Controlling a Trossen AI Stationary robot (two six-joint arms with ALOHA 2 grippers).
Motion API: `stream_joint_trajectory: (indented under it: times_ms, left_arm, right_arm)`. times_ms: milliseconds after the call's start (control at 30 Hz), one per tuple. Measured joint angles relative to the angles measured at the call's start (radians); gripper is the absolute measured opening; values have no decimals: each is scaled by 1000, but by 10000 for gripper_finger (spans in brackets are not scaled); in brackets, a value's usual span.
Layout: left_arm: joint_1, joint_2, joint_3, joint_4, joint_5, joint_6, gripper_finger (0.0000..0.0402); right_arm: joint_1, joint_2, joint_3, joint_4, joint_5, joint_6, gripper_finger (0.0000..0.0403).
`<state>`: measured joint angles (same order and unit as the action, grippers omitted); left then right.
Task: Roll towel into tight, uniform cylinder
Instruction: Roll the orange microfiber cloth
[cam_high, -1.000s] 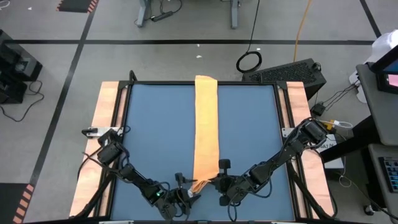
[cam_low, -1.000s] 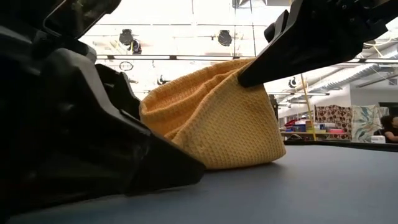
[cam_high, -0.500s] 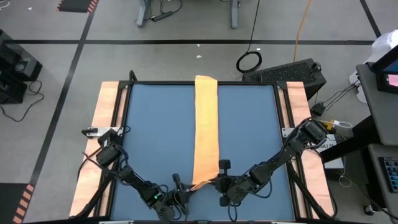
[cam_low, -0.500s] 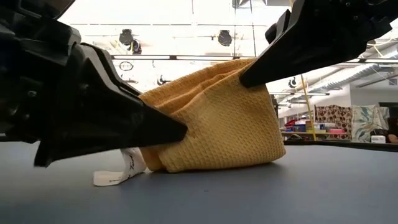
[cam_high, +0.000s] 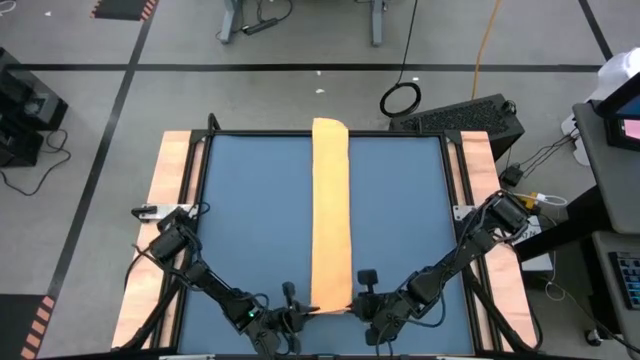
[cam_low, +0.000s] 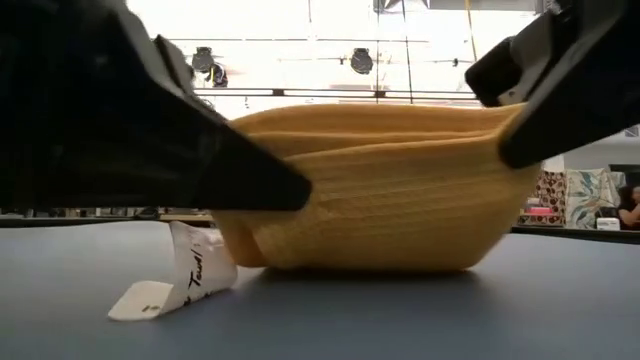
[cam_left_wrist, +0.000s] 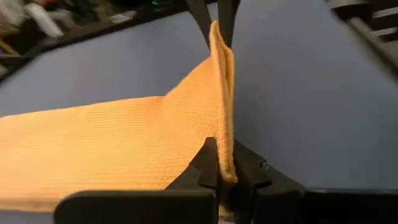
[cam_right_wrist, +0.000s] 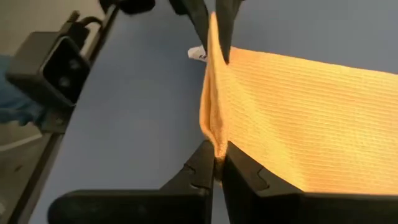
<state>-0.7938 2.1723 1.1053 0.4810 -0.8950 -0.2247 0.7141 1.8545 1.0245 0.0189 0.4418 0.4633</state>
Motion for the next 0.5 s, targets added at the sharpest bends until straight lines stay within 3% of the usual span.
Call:
stream_joint_trajectory:
  times_ms: [300, 500]
  left_arm:
    - [50, -60, 0, -2, 233, -57, 11]
    - [83, -96, 0, -12, 337, -91, 10]
  right_arm:
    - [28, 0, 0, 0, 5, 8, 25]
    - [104, 4, 0, -74, 105, 9, 105]
